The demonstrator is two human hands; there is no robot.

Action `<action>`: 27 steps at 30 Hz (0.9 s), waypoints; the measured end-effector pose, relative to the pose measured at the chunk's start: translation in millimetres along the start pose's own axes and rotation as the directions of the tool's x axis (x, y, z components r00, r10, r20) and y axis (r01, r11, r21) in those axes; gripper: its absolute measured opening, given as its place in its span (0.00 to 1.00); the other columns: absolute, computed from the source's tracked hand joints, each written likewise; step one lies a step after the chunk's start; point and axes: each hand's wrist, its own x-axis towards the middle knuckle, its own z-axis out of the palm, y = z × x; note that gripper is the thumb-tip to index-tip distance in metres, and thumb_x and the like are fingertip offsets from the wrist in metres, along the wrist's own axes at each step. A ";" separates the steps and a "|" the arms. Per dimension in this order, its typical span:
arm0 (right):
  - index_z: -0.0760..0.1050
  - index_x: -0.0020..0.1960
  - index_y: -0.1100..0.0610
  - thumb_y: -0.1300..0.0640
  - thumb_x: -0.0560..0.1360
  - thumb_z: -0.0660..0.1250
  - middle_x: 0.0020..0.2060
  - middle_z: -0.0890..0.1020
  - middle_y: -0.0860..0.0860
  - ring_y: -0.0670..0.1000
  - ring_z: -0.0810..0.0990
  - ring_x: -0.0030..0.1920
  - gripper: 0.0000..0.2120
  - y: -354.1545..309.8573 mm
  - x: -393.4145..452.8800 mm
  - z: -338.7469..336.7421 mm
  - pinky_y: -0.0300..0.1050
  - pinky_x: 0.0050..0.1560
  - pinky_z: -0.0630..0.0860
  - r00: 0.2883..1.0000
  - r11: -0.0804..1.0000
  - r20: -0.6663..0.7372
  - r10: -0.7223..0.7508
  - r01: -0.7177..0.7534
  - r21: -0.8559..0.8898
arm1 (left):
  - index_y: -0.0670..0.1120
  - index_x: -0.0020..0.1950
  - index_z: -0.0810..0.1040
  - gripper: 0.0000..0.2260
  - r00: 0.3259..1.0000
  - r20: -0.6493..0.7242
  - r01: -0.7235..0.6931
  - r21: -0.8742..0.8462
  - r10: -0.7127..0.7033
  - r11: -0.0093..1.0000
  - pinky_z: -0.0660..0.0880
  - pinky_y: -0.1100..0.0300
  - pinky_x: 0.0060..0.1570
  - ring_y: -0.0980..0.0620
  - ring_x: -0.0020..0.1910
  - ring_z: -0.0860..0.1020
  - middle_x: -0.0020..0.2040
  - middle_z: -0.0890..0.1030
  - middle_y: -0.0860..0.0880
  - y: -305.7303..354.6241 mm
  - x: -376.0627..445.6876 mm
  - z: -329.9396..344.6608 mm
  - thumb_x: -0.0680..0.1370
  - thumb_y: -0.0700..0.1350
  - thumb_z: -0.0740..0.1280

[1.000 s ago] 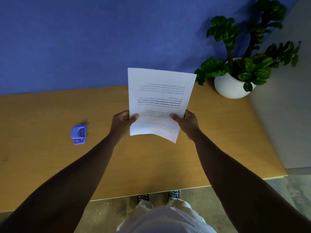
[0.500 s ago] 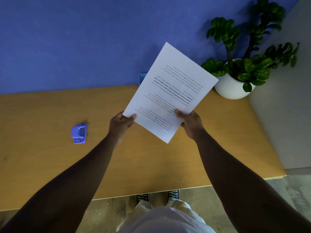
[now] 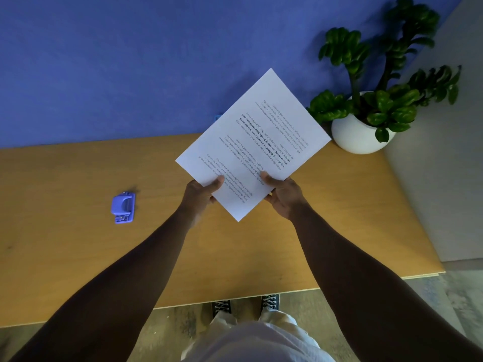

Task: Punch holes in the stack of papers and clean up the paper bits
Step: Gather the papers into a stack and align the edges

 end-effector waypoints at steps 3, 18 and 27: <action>0.76 0.64 0.53 0.64 0.70 0.76 0.61 0.82 0.53 0.57 0.80 0.61 0.25 -0.7 -0.5 -3.4 0.62 0.60 0.77 0.999 0.998 -0.047 0.003 -0.006 -0.060 | 0.50 0.56 0.82 0.09 1.000 -0.028 0.007 0.025 -0.007 1.000 0.81 0.48 0.54 0.46 0.56 0.84 0.56 0.86 0.48 0.9 1.7 -7.2 0.76 0.45 0.74; 0.80 0.52 0.52 0.61 0.70 0.76 0.48 0.86 0.47 0.48 0.84 0.47 0.13 -13.2 -5.3 -40.3 0.43 0.42 0.82 0.913 0.944 -0.378 -0.157 0.026 -0.329 | 0.46 0.57 0.82 0.09 0.987 -0.127 -0.054 0.310 0.098 0.949 0.77 0.71 0.36 0.62 0.43 0.84 0.50 0.85 0.54 17.5 8.8 -48.0 0.78 0.45 0.72; 0.79 0.46 0.50 0.62 0.68 0.77 0.42 0.86 0.42 0.44 0.84 0.42 0.12 -8.8 -3.4 -37.6 0.38 0.38 0.78 0.931 0.844 -0.309 -0.195 -0.002 -0.537 | 0.46 0.52 0.83 0.05 0.977 -0.160 -0.068 0.382 0.139 0.922 0.72 0.74 0.29 0.68 0.31 0.80 0.42 0.84 0.56 0.8 8.3 -34.0 0.78 0.45 0.71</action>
